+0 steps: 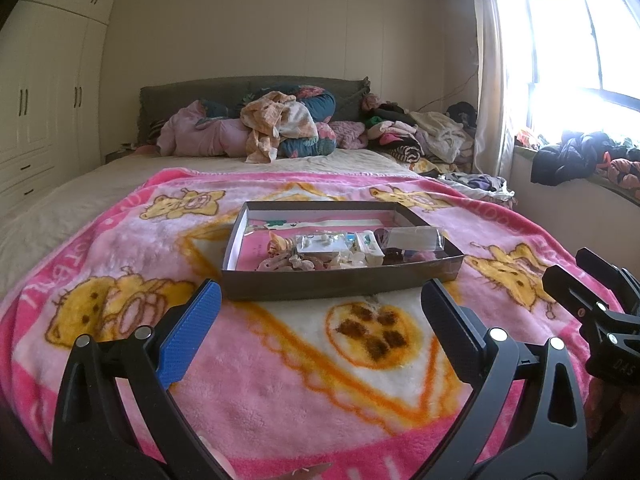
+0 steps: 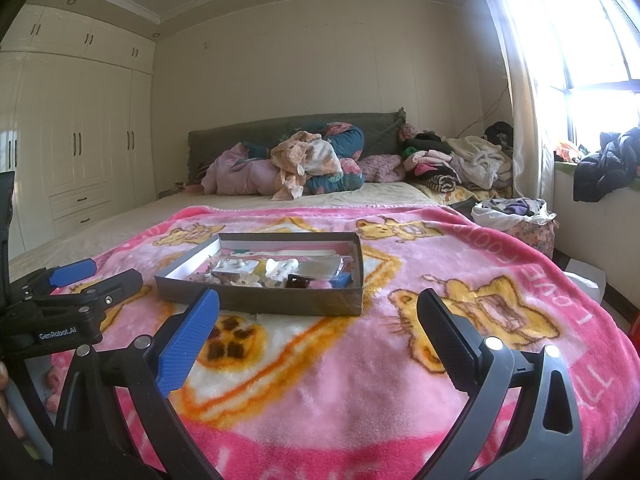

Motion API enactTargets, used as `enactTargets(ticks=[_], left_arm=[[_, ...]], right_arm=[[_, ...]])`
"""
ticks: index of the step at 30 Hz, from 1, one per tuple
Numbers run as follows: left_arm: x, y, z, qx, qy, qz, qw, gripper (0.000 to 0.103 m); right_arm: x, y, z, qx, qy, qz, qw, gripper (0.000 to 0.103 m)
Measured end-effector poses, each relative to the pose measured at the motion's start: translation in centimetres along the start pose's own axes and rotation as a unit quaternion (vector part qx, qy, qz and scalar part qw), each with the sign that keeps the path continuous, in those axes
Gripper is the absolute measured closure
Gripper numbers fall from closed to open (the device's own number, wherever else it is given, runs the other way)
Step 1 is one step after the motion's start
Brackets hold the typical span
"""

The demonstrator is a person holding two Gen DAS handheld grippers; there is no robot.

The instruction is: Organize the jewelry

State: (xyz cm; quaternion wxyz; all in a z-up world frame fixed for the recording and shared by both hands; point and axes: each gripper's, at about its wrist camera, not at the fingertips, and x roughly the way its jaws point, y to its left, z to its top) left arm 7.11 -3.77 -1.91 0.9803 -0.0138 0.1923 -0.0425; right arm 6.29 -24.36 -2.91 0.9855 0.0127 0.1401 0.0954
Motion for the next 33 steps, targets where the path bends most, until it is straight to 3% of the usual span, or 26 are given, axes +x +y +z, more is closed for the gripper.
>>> enactTargets(ticks=[33], left_arm=[[0.22,0.38,-0.01,0.003,0.003,0.003,1.0,0.011]], right_arm=[[-0.03,0.04,0.07,0.0,-0.001,0.0,1.0,0.006]])
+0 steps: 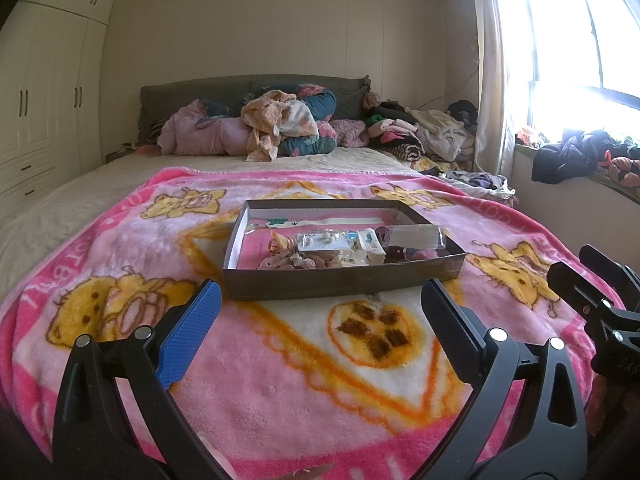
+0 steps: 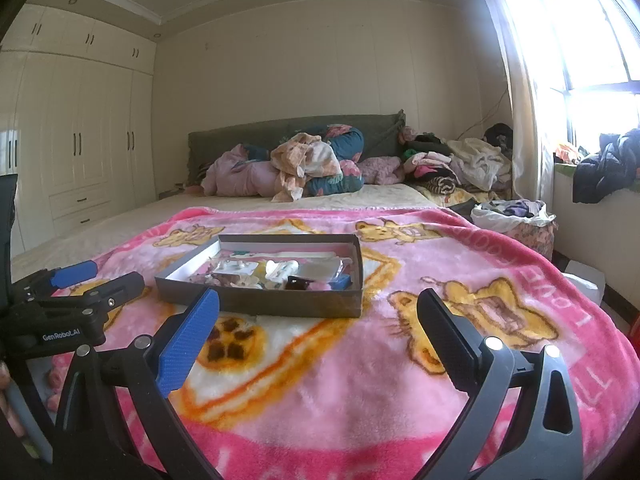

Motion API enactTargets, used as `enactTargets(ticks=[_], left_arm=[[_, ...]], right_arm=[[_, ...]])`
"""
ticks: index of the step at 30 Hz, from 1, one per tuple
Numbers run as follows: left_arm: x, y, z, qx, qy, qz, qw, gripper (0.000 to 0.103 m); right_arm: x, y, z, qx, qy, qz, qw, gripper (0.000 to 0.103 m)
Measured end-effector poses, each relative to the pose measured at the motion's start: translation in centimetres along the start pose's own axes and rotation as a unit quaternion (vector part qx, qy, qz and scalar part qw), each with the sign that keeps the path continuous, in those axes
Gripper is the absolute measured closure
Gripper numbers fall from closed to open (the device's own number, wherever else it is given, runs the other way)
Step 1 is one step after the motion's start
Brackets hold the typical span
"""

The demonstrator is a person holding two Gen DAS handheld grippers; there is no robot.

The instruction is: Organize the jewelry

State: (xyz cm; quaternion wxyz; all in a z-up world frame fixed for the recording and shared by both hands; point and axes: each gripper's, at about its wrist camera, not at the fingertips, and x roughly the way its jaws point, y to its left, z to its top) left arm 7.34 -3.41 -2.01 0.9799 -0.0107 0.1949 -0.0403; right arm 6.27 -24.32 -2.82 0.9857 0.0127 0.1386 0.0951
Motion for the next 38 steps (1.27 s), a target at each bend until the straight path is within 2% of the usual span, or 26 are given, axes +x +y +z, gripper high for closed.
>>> enactTargets(ticks=[18,21,23,31,38], left_arm=[[0.3,0.2,-0.3,0.001,0.005,-0.007,1.0,0.011],[0.5,0.2,-0.4,-0.005,0.014,-0.015,0.9998,0.011],[0.5,-0.2,-0.4,-0.001,0.014,-0.007,0.9999,0.011],[1.5,-0.9,-0.4,-0.001,0.037,-0.016,0.9992,0.011],[4.1,1.0,0.4,-0.025,0.074,0.022,0.9967,0.011]], right_arm=[[0.2,0.1,0.4,-0.001,0.006,-0.003,1.0,0.006],[0.1,0.1,0.4,-0.006,0.004,-0.013,1.0,0.006],[-0.1,0.0,0.3,-0.01,-0.002,-0.02,1.0,0.006],[-0.1,0.3,-0.2,-0.021,0.005,-0.013,1.0,0.006],[0.0,-1.0,0.0,0.012,0.014,-0.02,1.0,0.006]])
